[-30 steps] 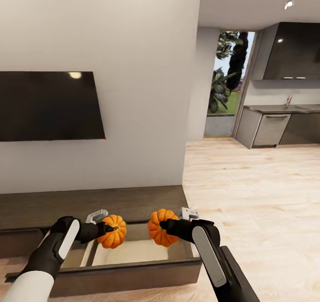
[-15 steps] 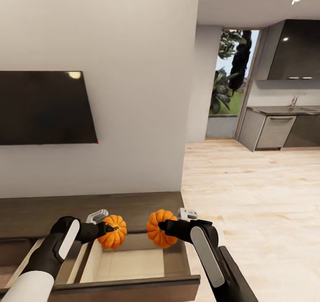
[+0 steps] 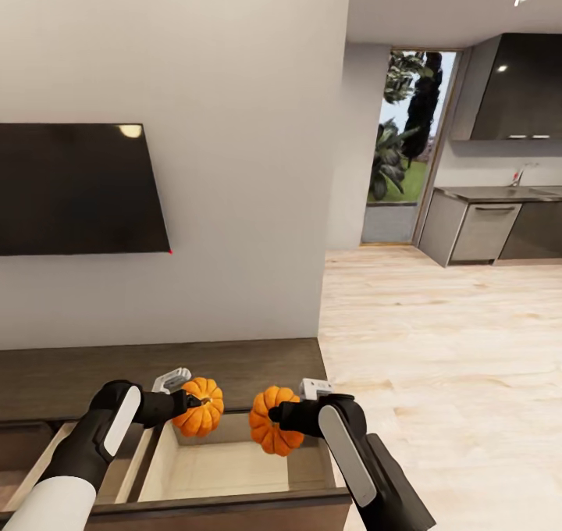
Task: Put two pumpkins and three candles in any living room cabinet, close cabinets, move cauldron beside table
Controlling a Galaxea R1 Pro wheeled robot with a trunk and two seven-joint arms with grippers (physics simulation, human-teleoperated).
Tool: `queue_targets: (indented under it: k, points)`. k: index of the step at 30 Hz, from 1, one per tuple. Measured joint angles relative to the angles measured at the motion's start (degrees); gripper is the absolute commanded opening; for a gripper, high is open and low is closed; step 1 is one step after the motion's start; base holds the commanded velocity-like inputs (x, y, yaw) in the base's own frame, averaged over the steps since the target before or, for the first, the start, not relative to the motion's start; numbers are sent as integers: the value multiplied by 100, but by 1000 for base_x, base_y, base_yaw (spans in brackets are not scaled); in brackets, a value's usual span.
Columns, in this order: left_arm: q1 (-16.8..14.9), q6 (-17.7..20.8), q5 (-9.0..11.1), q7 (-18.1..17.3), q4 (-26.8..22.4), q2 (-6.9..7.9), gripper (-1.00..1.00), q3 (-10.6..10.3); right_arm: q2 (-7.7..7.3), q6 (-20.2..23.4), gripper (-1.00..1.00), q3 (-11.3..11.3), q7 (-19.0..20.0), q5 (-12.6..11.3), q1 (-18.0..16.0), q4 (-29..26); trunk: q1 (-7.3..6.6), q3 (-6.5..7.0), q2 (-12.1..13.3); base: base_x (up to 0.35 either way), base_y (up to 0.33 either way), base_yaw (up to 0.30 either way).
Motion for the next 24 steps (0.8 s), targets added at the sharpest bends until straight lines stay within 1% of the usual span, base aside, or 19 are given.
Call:
queue_targets:
  k: [2,6,8,11,13,15,17,20,21,23,24]
  points:
    - [0,0,2,0,3,0,-100,0,0,-7,-100,1,0,0,-3,15,44,-36,-80,0,0,0]
    - [0,-12,-19,37,37,-4,-100,4,0,-315,-100,8,13,6,-5,127,132,-108,-241,0,0,0]
    - [0,-37,-29,52,54,-17,-100,-3,0,-394,-100,10,16,7,-6,244,176,-144,-321,0,0,0]
    - [1,-308,-16,72,175,-44,-100,-34,0,-565,-100,14,17,18,-165,572,242,-197,-441,0,0,0]
    - [2,-497,-57,131,384,-60,-100,-48,-1,-789,-100,16,23,28,-304,933,286,-234,-521,0,0,0]
    - [1,-614,-64,243,551,-100,-100,-54,-1,-988,-100,17,34,20,-466,1309,330,-270,-601,0,0,0]
    - [-5,-669,-62,390,620,-141,-100,-53,-1,-1088,-100,18,41,6,-561,1551,374,-306,-681,0,0,0]
    - [-2,-762,-38,596,655,-257,-100,-53,-1,-1267,-100,19,52,17,-617,1789,439,-359,-802,0,0,0]
    - [-2,-869,-33,693,669,-308,-100,-53,-1,-1395,-100,18,57,21,-631,1903,461,-377,-842,0,0,0]
    - [-5,-970,-49,792,688,-339,-100,-52,0,-1483,-100,19,60,0,-639,1974,505,-413,-923,0,0,0]
    - [-5,-1035,-47,876,700,-379,-100,-53,0,-1521,-100,19,60,5,-642,2011,527,-431,-963,0,0,0]
